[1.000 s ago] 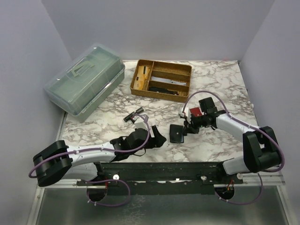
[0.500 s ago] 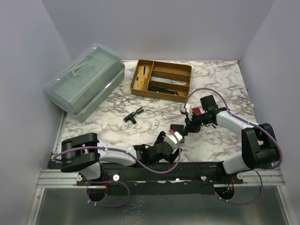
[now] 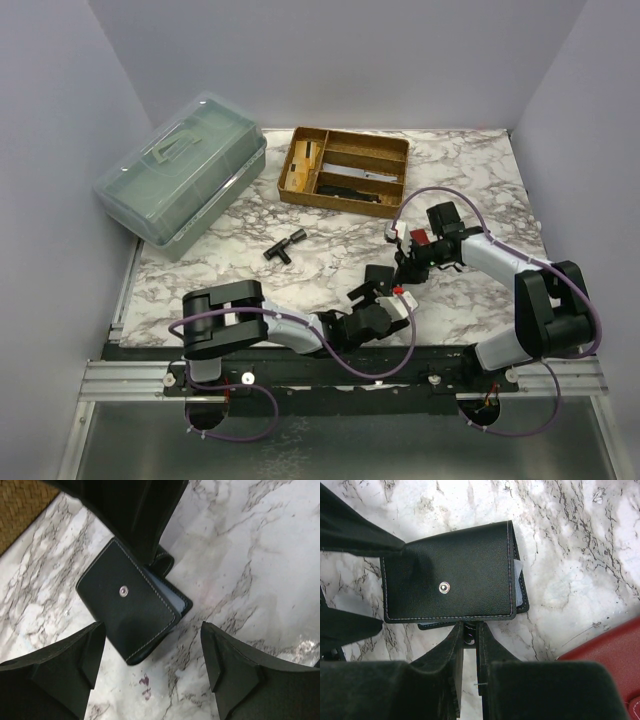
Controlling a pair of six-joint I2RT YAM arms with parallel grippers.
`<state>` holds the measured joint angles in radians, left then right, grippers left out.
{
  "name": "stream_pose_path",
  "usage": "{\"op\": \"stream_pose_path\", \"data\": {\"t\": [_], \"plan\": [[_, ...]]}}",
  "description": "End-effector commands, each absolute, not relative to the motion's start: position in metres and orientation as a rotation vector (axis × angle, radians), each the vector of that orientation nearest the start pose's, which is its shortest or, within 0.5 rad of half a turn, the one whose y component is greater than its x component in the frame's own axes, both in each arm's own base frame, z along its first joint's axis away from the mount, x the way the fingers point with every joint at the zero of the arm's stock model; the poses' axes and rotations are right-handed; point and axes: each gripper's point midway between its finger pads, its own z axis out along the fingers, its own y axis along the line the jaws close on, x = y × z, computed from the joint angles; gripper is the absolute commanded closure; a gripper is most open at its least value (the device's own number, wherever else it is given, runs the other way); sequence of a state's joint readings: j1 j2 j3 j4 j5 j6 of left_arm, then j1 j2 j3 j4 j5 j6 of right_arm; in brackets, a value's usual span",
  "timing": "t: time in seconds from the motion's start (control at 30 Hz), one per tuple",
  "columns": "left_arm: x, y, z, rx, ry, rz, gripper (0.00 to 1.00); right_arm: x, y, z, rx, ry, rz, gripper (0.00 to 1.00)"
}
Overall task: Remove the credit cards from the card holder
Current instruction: Open the card holder at the center of the board.
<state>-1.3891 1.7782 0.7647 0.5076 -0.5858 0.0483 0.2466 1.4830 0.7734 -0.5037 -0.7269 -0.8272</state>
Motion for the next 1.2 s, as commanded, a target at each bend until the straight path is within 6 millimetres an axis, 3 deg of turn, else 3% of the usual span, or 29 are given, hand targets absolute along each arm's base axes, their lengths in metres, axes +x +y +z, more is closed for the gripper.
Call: {"op": "stream_pose_path", "data": {"t": [0.0,0.07,0.23,0.43,0.57,0.77,0.97,1.1,1.17], "plan": [[0.186,-0.418,0.066,0.985,1.637,-0.203,0.18,0.244,0.156,0.042,-1.416,2.076,0.79,0.84],[0.191,-0.417,0.062,0.959,1.643,-0.163,0.2,0.245,0.156,0.043,-1.415,2.075,0.79,0.84],[0.198,-0.407,0.056,0.866,1.683,-0.121,0.5,0.246,0.155,0.043,-1.408,2.08,0.79,0.84],[0.2,-0.386,0.066,0.654,1.745,-0.165,0.7,0.247,0.154,0.043,-1.403,2.084,0.784,0.84],[0.202,-0.366,0.072,0.42,1.823,-0.285,0.74,0.248,0.153,0.043,-1.397,2.092,0.779,0.84],[0.213,-0.327,0.068,0.012,1.969,-0.584,0.73,0.248,0.152,0.04,-1.393,2.104,0.776,0.84],[0.226,-0.286,0.055,-0.298,2.069,-0.679,0.56,0.248,0.153,0.038,-1.383,2.12,0.782,0.84],[0.227,-0.274,0.064,-0.334,2.106,-0.63,0.45,0.249,0.153,0.039,-1.371,2.128,0.784,0.76],[0.225,-0.273,0.079,-0.279,2.095,-0.642,0.44,0.252,0.151,0.038,-1.356,2.144,0.764,0.75]]}}
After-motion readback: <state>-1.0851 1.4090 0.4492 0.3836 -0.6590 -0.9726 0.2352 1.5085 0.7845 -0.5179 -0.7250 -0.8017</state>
